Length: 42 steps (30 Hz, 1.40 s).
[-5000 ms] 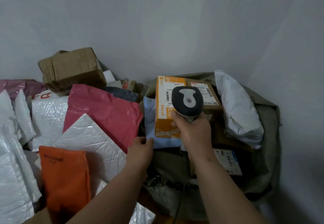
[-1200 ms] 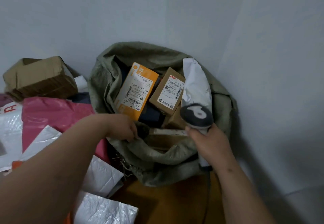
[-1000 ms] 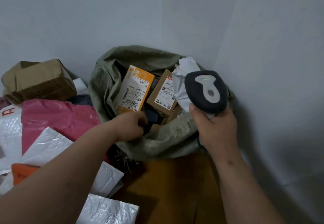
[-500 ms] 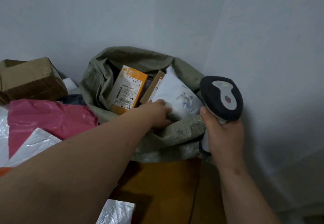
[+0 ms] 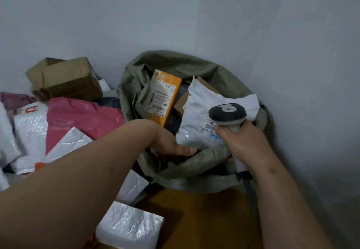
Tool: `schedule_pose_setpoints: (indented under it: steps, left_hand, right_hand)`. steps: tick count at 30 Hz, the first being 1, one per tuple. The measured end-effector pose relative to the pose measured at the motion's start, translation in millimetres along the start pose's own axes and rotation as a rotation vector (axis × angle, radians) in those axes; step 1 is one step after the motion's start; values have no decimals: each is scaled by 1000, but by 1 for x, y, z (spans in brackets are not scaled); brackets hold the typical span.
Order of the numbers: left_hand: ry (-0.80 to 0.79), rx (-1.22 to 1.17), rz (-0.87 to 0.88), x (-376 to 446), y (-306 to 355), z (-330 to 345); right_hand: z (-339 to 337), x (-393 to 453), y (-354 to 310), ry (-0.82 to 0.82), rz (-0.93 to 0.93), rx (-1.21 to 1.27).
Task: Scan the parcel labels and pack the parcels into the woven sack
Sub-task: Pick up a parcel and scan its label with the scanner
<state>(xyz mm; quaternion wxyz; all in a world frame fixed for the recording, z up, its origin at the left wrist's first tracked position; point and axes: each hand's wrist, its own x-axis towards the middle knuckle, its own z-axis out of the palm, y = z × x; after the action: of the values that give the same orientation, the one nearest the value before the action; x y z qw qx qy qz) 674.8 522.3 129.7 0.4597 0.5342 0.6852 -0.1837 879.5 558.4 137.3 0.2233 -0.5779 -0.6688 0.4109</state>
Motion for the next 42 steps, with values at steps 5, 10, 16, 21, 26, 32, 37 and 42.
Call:
schedule_pose_setpoints:
  steps: [5, 10, 16, 21, 26, 32, 37, 42]
  left_hand:
    - [289, 13, 101, -31, -28, 16]
    - [864, -219, 251, -49, -79, 47]
    - [1190, -394, 180, -56, -148, 117]
    - [1363, -616, 26, -79, -204, 165]
    - [1339, -752, -217, -96, -253, 213]
    - [1297, -917, -419, -99, -264, 273]
    - [1175, -962, -490, -94, -251, 312]
    - [1030, -1102, -489, -78, -231, 331]
  right_hand:
    - [9, -34, -29, -86, -77, -247]
    - [40, -78, -43, -11, -181, -44]
    - [110, -128, -23, -203, -58, 186]
    - [167, -160, -7, -321, 17, 175]
    - [213, -177, -11, -477, 18, 145]
    - [258, -189, -12, -655, -78, 31]
    - [290, -192, 0, -741, -89, 28]
    - [310, -195, 6, -840, -81, 77]
